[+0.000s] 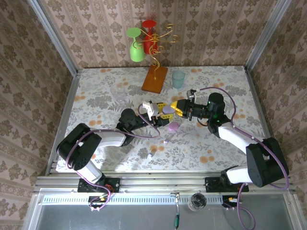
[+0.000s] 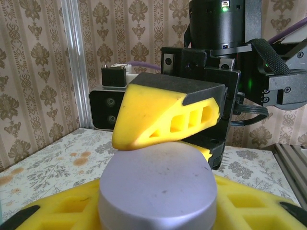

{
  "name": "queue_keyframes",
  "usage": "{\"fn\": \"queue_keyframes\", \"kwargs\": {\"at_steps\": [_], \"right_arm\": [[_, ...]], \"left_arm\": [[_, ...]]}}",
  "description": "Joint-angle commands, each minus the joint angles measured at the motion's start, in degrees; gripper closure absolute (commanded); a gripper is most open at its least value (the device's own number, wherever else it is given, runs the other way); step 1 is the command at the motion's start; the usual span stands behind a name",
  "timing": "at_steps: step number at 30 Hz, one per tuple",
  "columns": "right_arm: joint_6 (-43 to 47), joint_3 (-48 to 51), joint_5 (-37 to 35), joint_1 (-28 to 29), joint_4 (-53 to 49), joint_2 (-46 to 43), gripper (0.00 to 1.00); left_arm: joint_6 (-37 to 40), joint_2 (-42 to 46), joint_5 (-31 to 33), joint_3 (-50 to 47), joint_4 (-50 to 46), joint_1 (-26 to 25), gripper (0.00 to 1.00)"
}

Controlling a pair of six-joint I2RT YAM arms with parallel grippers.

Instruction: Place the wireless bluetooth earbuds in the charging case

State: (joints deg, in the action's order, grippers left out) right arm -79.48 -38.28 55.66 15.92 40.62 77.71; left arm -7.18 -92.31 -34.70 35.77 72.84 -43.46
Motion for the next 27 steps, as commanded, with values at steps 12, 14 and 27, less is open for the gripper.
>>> {"fn": "queue_keyframes", "kwargs": {"at_steps": [12,14,27], "right_arm": [[0.6,-0.6,-0.8,0.3,0.5,-1.0,0.86],[0.6,-0.6,-0.8,0.3,0.4,-1.0,0.86],[0.1,-0.5,-0.9,0.4,0.3,-1.4,0.78]], "left_arm": [[2.9,-0.5,-1.8,0.4,2.1,-0.8,0.47],[3.1,-0.5,-1.8,0.4,2.1,-0.8,0.47],[2.8,-1.1,-3.7,0.6,2.1,-0.8,0.65]]}}
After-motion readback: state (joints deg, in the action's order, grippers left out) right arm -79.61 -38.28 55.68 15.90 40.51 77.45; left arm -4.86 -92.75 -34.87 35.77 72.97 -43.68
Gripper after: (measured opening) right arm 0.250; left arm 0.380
